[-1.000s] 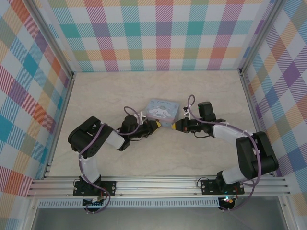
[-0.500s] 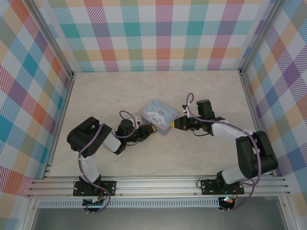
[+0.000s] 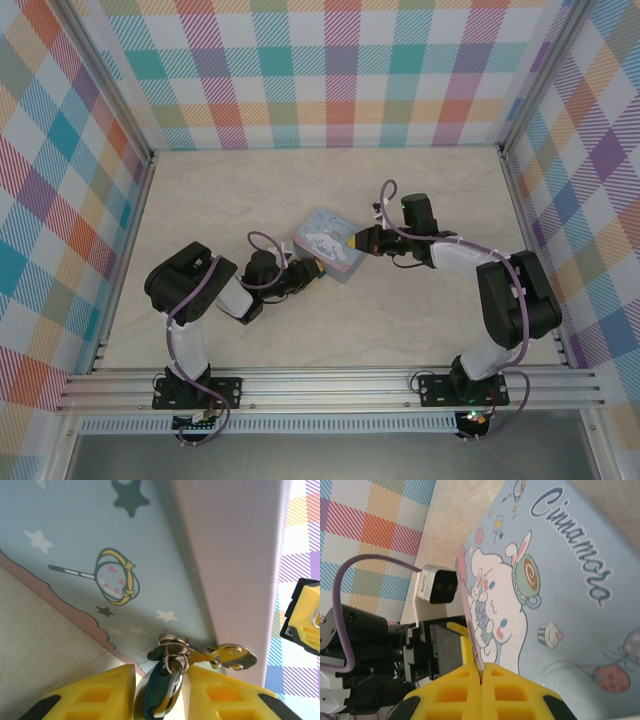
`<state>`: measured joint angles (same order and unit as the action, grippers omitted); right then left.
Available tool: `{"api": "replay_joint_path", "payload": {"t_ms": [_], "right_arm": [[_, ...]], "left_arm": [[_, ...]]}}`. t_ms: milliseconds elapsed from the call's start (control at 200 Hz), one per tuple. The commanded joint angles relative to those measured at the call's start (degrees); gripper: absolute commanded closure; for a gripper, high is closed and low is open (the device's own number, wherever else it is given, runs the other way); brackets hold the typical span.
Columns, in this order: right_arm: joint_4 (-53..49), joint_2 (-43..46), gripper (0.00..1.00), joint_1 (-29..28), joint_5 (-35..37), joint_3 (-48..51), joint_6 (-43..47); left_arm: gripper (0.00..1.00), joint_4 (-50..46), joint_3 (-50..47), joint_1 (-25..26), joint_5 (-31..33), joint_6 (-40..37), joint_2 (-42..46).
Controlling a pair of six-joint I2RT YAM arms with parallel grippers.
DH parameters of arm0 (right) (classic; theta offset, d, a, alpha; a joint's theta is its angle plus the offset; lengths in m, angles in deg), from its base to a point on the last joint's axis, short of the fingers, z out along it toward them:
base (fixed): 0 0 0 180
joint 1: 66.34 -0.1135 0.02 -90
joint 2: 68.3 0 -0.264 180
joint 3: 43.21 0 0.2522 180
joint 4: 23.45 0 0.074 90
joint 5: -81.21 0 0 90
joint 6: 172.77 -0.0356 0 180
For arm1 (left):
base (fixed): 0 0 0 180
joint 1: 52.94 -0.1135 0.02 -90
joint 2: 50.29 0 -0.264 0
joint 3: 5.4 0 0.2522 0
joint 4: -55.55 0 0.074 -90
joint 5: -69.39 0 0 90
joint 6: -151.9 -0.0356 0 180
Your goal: Unlock a padlock with a key
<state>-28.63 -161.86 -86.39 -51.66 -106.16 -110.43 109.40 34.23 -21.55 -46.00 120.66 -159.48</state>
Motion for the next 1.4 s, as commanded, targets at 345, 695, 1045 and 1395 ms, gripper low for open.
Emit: {"api": "replay_joint_path", "payload": {"t_ms": [345,695,1045,1395], "right_arm": [[-5.2,-5.4,0.96,-1.8,6.7,-1.4,0.0],[-5.8,-5.8,0.96,-2.5,7.9,0.1,-0.6],[-4.9,-5.7,0.96,-2.8,7.4,0.3,-0.8],[-4.1,-5.7,0.96,-2.9,6.8,0.7,-0.6]], "left_arm": [[0.63,4.2,-0.5,1.8,3.4,1.3,-1.5],[0.63,6.7,-0.7,6.2,8.3,3.9,-3.4],[0.69,7.5,-2.3,10.6,16.5,6.4,-3.6],[0.71,6.2,-2.5,10.6,20.1,5.1,-3.2]]}}
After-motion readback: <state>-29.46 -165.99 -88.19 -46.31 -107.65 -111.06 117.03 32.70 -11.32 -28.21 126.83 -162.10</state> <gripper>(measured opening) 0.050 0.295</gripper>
